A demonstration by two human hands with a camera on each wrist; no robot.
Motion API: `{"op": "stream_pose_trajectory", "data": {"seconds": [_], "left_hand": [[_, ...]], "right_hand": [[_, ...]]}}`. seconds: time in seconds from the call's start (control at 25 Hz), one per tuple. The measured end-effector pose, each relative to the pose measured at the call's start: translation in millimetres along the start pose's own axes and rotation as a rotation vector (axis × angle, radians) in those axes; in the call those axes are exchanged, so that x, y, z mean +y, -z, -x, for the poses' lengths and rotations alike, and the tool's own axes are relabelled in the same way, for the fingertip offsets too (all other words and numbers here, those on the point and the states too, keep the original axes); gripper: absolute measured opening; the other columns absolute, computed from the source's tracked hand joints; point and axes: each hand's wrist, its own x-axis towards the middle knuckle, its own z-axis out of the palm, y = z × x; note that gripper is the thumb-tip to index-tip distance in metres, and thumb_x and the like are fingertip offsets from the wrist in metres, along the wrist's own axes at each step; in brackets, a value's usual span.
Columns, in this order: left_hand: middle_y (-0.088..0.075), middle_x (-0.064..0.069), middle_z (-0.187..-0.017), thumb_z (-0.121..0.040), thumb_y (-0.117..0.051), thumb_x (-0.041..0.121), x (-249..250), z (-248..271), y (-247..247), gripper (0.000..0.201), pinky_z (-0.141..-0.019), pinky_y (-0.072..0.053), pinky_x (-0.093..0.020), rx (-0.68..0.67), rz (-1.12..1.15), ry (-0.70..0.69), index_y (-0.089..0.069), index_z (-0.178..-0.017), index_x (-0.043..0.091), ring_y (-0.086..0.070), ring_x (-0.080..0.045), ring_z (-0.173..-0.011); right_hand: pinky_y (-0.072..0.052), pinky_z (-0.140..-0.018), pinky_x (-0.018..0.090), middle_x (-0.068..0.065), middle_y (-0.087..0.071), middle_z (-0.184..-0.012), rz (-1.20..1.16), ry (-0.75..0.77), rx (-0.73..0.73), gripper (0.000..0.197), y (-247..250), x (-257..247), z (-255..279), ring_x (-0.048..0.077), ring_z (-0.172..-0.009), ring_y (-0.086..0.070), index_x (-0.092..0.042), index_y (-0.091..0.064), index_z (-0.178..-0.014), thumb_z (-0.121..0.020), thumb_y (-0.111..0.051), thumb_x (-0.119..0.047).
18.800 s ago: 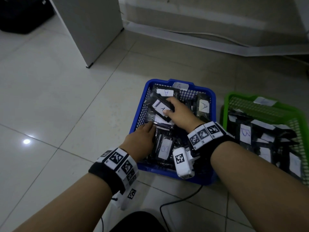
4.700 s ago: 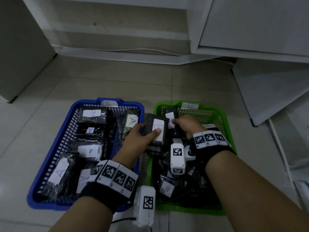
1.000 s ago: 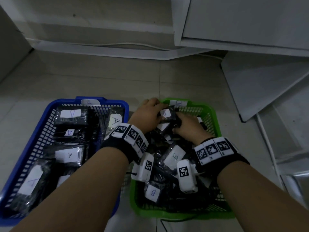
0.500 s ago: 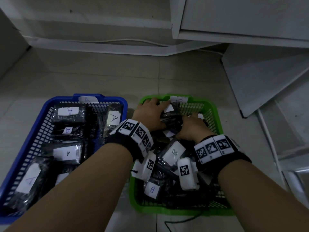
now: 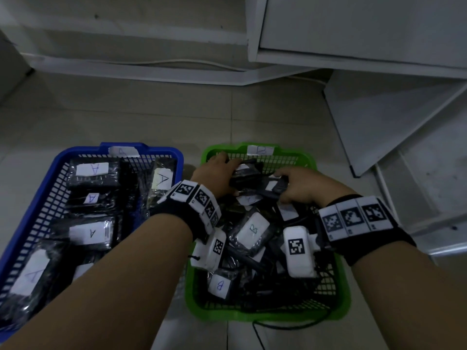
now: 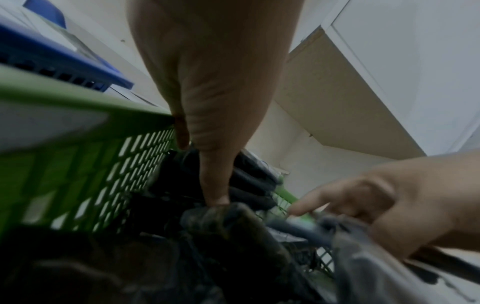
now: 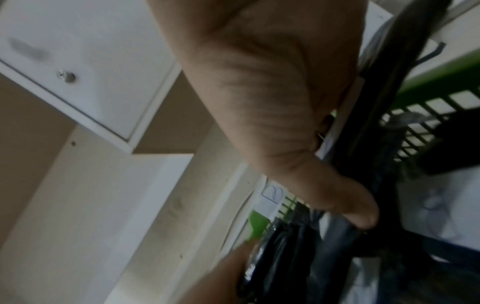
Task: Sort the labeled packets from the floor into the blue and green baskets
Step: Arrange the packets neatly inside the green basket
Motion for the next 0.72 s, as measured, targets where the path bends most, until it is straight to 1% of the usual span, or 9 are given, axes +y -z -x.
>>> {"op": "stream_pose_trajectory", "data": {"seconds": [0.08, 0.12, 0.2, 0.32, 0.4, 0.48, 0.52, 0.64, 0.72], "left_hand": [[-0.037, -0.012, -0.139, -0.077, -0.064, 0.059, -0.1, 1.7, -1.3, 0.089, -0.102, -0.041, -0.047, 0.018, -0.020, 0.003, -0.023, -0.147, 0.022, -0.039, -0.031, -0.128], [-0.036, -0.012, -0.142, -0.079, -0.060, 0.062, -0.6, 2.5, 0.2, 0.091, -0.105, -0.038, -0.046, 0.031, -0.054, 0.003, -0.019, -0.149, 0.021, -0.037, -0.031, -0.130], [-0.034, -0.012, -0.145, -0.085, -0.056, 0.055, -4.0, 0.1, 5.4, 0.086, -0.110, -0.027, -0.046, 0.064, -0.158, 0.004, -0.013, -0.151, 0.021, -0.032, -0.031, -0.134], [-0.032, -0.011, -0.144, -0.089, -0.052, 0.052, -5.3, 0.5, 5.3, 0.081, -0.110, -0.021, -0.049, 0.061, -0.212, 0.004, -0.005, -0.151, 0.033, -0.027, -0.031, -0.135], [-0.027, -0.010, -0.144, -0.083, -0.048, 0.066, -0.6, 3.5, -0.2, 0.084, -0.111, -0.016, -0.052, -0.002, -0.244, -0.017, -0.003, -0.149, 0.039, -0.024, -0.031, -0.135], [-0.026, -0.008, -0.142, -0.070, -0.050, 0.079, 0.3, 7.8, -1.0, 0.094, -0.113, -0.012, -0.053, -0.022, -0.196, -0.016, -0.016, -0.147, 0.038, -0.023, -0.030, -0.135], [-0.028, -0.008, -0.140, -0.064, -0.056, 0.080, -2.1, 11.0, 1.2, 0.098, -0.114, -0.013, -0.052, 0.020, -0.130, 0.006, -0.026, -0.144, 0.034, -0.025, -0.030, -0.133], [-0.036, -0.009, -0.129, -0.052, -0.077, 0.067, -16.0, 21.6, 7.4, 0.097, -0.107, -0.029, -0.042, 0.225, 0.029, 0.116, -0.043, -0.128, 0.016, -0.035, -0.029, -0.121], [-0.039, -0.008, -0.125, -0.049, -0.083, 0.057, -22.6, 27.5, 6.8, 0.095, -0.101, -0.034, -0.038, 0.282, 0.083, 0.133, -0.043, -0.124, 0.016, -0.037, -0.028, -0.117]], "right_hand": [[-0.048, -0.089, 0.030, 0.002, -0.060, -0.121, -0.054, 0.012, 0.088, 0.059, 5.4, 2.5, 4.5, 0.022, -0.102, -0.057, -0.022, -0.053, -0.129, -0.073, -0.074, -0.021], [-0.049, -0.087, 0.030, 0.000, -0.061, -0.117, -0.082, 0.027, 0.128, 0.058, 5.7, 2.7, 6.2, 0.020, -0.098, -0.058, -0.023, -0.053, -0.128, -0.073, -0.074, -0.023], [-0.051, -0.087, 0.033, 0.001, -0.061, -0.118, -0.108, 0.025, 0.186, 0.064, 6.6, 4.6, 8.0, 0.022, -0.098, -0.059, -0.024, -0.051, -0.131, -0.071, -0.074, -0.028], [-0.051, -0.087, 0.038, 0.004, -0.062, -0.116, -0.139, -0.013, 0.275, 0.062, 6.9, 6.5, 6.1, 0.025, -0.099, -0.060, -0.020, -0.052, -0.127, -0.070, -0.074, -0.033], [-0.048, -0.085, 0.031, -0.002, -0.059, -0.113, -0.281, 0.059, 0.369, 0.064, 5.2, 1.8, 4.9, 0.019, -0.099, -0.058, -0.019, -0.048, -0.129, -0.071, -0.075, -0.028], [-0.041, -0.081, 0.023, -0.004, -0.053, -0.110, -0.362, 0.127, 0.367, 0.074, 1.7, -7.7, 0.2, 0.015, -0.098, -0.054, -0.020, -0.041, -0.137, -0.072, -0.076, -0.021], [-0.039, -0.081, 0.022, -0.002, -0.055, -0.113, -0.369, 0.147, 0.328, 0.074, -1.2, -12.1, -3.8, 0.016, -0.099, -0.054, -0.020, -0.041, -0.138, -0.073, -0.076, -0.020], [-0.040, -0.087, 0.025, 0.005, -0.055, -0.127, -0.265, 0.211, 0.223, 0.067, -9.1, -22.0, -21.6, 0.021, -0.113, -0.051, -0.021, -0.046, -0.133, -0.073, -0.075, -0.020], [-0.037, -0.095, 0.031, 0.007, -0.051, -0.131, -0.134, 0.284, 0.159, 0.066, -12.4, -31.1, -33.1, 0.027, -0.126, -0.038, -0.023, -0.046, -0.134, -0.074, -0.074, -0.022]]}}
